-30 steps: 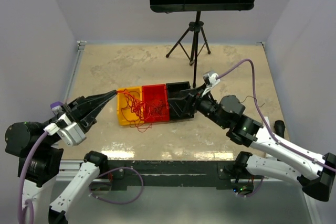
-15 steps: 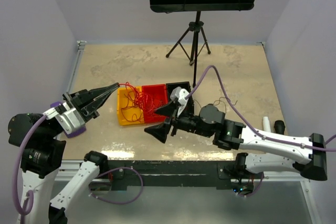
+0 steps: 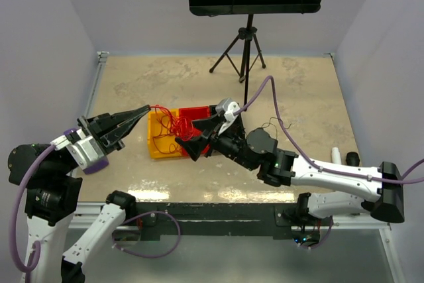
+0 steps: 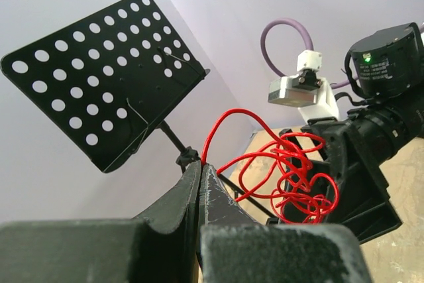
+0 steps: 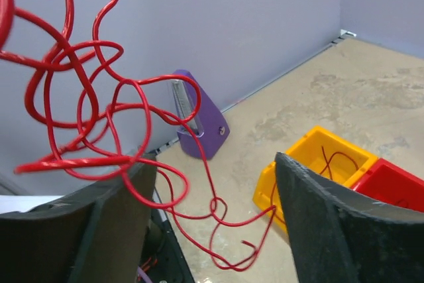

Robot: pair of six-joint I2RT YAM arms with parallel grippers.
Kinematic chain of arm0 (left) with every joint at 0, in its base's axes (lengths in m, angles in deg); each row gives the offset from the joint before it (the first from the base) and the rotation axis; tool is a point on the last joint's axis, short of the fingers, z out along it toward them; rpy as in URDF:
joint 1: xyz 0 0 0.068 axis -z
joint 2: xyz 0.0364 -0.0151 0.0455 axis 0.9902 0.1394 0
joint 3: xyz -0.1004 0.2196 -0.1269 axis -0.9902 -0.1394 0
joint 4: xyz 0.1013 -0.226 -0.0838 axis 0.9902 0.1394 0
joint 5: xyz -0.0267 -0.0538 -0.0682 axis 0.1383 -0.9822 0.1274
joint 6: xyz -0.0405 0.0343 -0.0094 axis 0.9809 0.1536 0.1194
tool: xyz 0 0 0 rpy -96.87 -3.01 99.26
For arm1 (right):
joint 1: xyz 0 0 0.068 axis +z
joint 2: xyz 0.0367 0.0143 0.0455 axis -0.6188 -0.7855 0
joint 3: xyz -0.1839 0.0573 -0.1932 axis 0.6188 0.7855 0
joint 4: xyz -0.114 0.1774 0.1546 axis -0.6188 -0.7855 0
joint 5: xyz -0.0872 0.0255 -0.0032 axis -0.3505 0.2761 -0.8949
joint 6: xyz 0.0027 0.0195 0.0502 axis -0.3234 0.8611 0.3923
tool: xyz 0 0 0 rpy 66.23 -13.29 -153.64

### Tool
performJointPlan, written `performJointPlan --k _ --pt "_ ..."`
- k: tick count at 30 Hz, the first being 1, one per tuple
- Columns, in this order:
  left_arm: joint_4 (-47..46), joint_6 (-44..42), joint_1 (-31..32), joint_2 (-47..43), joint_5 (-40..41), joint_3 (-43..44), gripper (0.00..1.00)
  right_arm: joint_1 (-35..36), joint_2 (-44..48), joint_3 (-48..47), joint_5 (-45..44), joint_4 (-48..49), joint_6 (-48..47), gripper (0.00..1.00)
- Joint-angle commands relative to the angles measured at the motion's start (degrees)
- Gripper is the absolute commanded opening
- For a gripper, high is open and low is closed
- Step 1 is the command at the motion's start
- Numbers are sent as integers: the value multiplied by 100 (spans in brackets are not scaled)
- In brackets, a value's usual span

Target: Untangle the cables

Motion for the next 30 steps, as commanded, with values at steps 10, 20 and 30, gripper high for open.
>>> performJointPlan --k 10,20,30 --pt "-332 358 12 62 0 196 0 140 -286 -126 98 266 245 16" --pt "-797 568 4 89 1097 275 0 412 276 1103 -438 -68 1237 0" --pt "-2107 437 4 598 2820 986 0 694 593 1930 -1458 -1254 2802 0"
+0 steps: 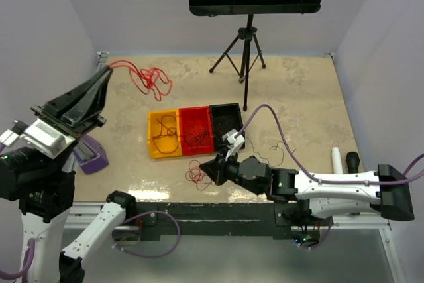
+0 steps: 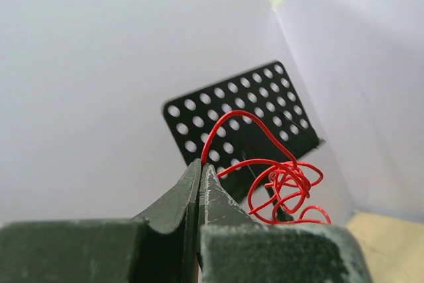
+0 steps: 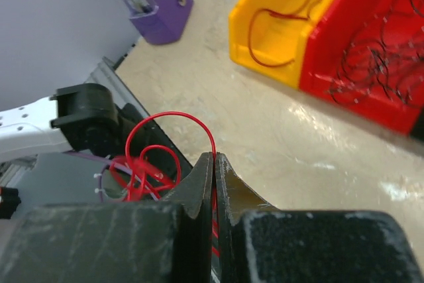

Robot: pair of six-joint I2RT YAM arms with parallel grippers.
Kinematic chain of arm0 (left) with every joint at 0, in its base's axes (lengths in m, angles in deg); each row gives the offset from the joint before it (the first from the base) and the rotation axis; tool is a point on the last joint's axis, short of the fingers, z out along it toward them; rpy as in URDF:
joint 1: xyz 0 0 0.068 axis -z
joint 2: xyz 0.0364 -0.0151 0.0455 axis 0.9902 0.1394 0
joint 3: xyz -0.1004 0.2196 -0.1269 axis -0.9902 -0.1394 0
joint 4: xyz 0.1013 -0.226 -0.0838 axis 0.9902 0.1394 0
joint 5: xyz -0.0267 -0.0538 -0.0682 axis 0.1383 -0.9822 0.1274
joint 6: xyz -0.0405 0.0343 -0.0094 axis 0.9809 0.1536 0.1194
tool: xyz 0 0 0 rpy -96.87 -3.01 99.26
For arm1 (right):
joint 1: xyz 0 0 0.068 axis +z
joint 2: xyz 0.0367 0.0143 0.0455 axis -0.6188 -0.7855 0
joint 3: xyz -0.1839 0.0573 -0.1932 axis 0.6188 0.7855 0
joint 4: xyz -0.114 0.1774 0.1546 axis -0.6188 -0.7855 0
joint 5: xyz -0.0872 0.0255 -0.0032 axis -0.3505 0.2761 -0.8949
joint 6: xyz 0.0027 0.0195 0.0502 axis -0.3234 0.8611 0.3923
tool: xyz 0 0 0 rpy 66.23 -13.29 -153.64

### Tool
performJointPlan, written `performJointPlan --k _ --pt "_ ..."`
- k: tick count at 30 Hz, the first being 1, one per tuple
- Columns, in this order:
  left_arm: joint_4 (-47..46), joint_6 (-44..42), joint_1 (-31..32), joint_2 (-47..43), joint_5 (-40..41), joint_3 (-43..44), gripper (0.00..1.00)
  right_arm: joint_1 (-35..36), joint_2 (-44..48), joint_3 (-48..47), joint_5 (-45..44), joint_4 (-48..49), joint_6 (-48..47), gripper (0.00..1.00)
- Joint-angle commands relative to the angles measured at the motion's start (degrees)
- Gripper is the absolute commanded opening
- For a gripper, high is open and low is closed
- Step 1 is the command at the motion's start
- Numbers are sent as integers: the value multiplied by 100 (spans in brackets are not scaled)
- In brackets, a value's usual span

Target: Untangle the cables

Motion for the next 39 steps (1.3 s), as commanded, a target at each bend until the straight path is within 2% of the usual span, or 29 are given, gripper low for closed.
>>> performJointPlan --k 1,3,6,14,19,28,39 --pt "-818 -59 4 347 976 585 0 77 138 222 -553 -470 942 0" --pt "-652 -165 4 444 837 770 0 218 200 292 -597 -444 1031 0" --pt "-265 -182 4 401 617 517 0 359 323 293 -685 -400 979 0" --pt "87 -621 4 -179 924 -1679 0 455 911 -94 -1001 -760 812 0" --pt "-79 -798 4 21 1055 -2796 0 464 1403 -270 -1089 -988 776 0" --pt "-1 -640 4 1094 2285 -3474 0 473 1861 -771 -1379 -1550 706 0" --pt "667 -1069 12 1234 2076 -4380 0 482 1773 -1105 -1538 -1780 566 0"
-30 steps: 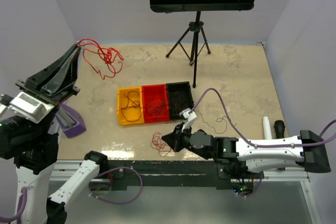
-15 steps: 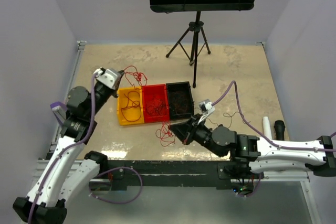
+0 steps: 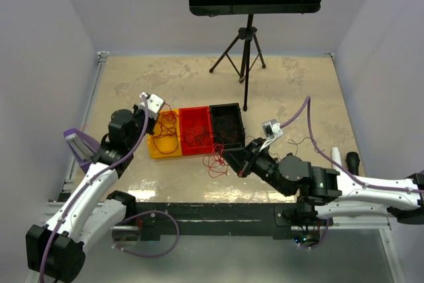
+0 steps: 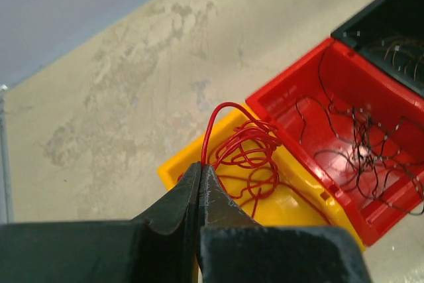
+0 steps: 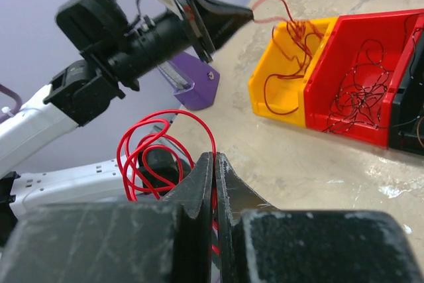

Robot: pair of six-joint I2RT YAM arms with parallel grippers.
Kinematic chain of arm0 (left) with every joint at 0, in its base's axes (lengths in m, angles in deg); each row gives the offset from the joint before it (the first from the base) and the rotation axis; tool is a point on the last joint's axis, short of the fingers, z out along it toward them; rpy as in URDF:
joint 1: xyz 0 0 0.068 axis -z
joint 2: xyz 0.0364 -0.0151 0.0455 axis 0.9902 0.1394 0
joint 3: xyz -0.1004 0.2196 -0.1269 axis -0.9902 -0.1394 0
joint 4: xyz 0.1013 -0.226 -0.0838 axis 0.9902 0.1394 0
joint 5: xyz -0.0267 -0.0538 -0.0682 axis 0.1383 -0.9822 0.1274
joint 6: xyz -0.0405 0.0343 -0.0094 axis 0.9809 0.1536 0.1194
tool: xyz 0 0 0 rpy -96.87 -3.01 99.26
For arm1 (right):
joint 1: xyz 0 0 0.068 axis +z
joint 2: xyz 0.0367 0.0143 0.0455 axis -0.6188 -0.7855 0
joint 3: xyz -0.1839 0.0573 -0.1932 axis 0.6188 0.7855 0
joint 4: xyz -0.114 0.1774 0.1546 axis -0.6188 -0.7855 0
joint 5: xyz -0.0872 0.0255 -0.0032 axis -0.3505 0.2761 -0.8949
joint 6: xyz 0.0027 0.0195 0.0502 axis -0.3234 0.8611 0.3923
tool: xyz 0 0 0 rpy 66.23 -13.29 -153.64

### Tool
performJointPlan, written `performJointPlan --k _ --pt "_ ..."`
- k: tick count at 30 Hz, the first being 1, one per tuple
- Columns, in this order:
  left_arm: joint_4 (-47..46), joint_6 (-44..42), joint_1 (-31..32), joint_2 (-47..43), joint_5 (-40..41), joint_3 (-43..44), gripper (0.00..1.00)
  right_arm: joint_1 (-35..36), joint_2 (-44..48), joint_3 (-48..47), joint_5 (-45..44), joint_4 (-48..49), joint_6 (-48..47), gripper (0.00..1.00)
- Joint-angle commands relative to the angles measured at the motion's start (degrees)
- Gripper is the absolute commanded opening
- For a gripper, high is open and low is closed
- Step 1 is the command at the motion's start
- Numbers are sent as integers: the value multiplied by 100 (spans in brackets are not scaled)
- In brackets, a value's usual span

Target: Untangle the cables

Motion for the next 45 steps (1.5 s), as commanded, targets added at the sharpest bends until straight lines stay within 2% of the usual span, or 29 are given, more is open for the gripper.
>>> performJointPlan --k 1,8,9,11,14,15,17,20,23,27,34,39,45 --pt "289 -384 21 170 21 -325 0 27 -104 -416 -248 -60 -134 0" --pt "623 -569 21 785 47 -19 0 27 -675 -847 -512 -245 -108 0" --pt "737 -560 21 873 30 86 11 36 -763 -900 -477 -218 -125 0" --pt "965 -534 21 980 -40 289 40 19 -1017 -1014 -521 -209 -204 0" --pt "1072 -472 21 639 -111 404 67 10 -1501 -1216 -582 -253 -240 0" --pt "1063 -403 12 428 -111 421 82 1 -1667 -1295 -574 -262 -248 0" --pt "1220 -262 -5 85 -189 561 100 -43 -1993 -1497 -547 -314 -231 0" --pt "1528 -95 -145 -250 -277 1192 100 -288 -2467 -1778 -329 -289 -283 0" --pt "1634 46 -628 -295 -628 1861 100 -841 -2933 -2025 207 -8 -502 0" --pt "1906 283 -1261 239 -858 2740 100 -1290 -3829 -2717 718 283 -906 0" --pt "2047 617 -1551 856 -858 3478 100 -1300 -5438 -3923 754 265 -1075 0" --pt "2390 1091 -1991 1296 -1192 3998 100 -1291 -5826 -4363 402 125 -1057 0" --pt "2495 970 -2132 1349 -1586 3911 100 -1309 -5598 -4460 359 125 -1154 0"
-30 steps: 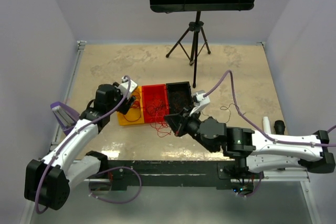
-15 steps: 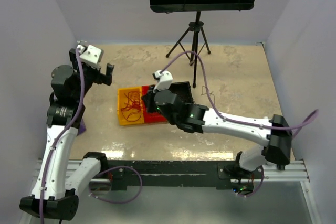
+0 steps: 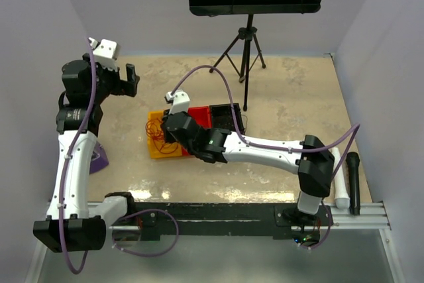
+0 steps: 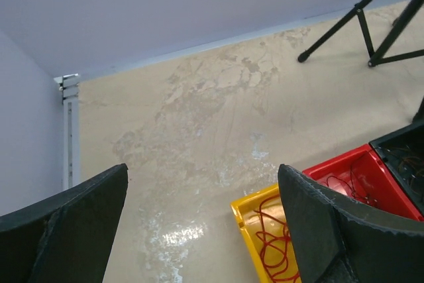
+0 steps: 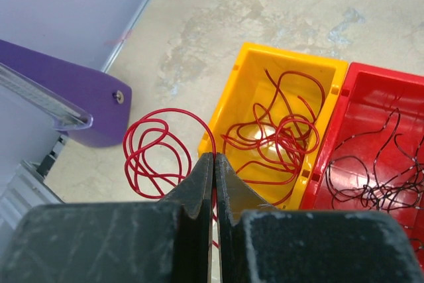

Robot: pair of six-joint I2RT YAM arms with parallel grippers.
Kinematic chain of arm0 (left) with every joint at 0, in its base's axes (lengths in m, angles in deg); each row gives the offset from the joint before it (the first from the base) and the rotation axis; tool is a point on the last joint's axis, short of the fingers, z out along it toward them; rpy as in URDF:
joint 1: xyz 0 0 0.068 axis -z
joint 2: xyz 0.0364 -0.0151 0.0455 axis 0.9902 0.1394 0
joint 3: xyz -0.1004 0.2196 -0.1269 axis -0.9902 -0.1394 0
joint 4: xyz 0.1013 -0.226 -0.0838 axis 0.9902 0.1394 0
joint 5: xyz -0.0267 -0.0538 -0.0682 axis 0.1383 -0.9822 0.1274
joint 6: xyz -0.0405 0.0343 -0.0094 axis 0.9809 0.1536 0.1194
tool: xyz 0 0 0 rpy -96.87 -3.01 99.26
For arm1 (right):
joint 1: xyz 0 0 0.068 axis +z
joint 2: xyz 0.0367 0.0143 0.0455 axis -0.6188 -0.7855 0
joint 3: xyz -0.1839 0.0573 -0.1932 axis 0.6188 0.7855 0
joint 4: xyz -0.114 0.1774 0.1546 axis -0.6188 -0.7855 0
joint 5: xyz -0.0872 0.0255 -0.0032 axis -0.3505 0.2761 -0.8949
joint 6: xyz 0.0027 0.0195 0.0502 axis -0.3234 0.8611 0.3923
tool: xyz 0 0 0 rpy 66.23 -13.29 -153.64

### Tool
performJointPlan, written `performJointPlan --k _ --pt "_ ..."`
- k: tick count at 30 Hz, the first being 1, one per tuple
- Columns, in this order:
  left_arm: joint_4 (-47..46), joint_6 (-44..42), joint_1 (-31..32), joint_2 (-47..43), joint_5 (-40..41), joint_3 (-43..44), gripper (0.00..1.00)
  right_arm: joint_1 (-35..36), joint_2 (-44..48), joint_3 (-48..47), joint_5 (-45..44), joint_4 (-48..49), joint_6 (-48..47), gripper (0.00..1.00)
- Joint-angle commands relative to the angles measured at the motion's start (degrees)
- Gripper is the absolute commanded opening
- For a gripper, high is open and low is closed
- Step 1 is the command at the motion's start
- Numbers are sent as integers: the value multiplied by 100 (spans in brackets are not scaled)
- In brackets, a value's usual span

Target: Untangle the cables

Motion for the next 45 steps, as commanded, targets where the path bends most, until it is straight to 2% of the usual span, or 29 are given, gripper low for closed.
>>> performJointPlan --k 1,4,7,16,20,23,24,27,31,36,39,43,45 --pt "98 -75 -54 -163 -723 53 100 -12 432 -360 -236 153 -185 0" --pt "-130 -585 -54 -655 -1445 -447 100 -118 302 -377 -166 127 -256 0" --pt "-70 -517 -62 -788 -1595 -563 100 -267 -102 -430 -131 109 -273 0" --pt "-236 -42 -62 -806 -1297 -405 100 -514 -1069 -798 176 584 -397 0" --pt "-210 -59 -54 -744 -1227 -396 100 -531 -1623 -1080 247 523 -361 0" --pt "-210 -138 -62 -805 -1244 -484 100 -584 -2010 -1387 273 120 -247 0" --pt "-236 -164 -54 -849 -1244 -527 100 -610 -2115 -1484 343 31 -212 9" --pt "-306 -243 -54 -911 -1209 -624 100 -681 -2091 -1599 545 -374 -150 46" --pt "-324 -200 -62 -885 -1113 -607 99 -751 -1468 -1519 1177 -374 -229 71" --pt "-465 -103 -62 -937 -1016 -651 99 -891 -659 -1538 2574 -524 -370 86" --pt "-500 -94 -54 -946 -963 -668 99 -1023 -175 -1301 3382 -375 -318 89" --pt "-588 -77 -62 -1016 -980 -668 98 -1321 379 -678 4384 160 182 94" --pt "-640 -77 -54 -1121 -1146 -677 98 -1541 703 -273 4850 782 533 95"
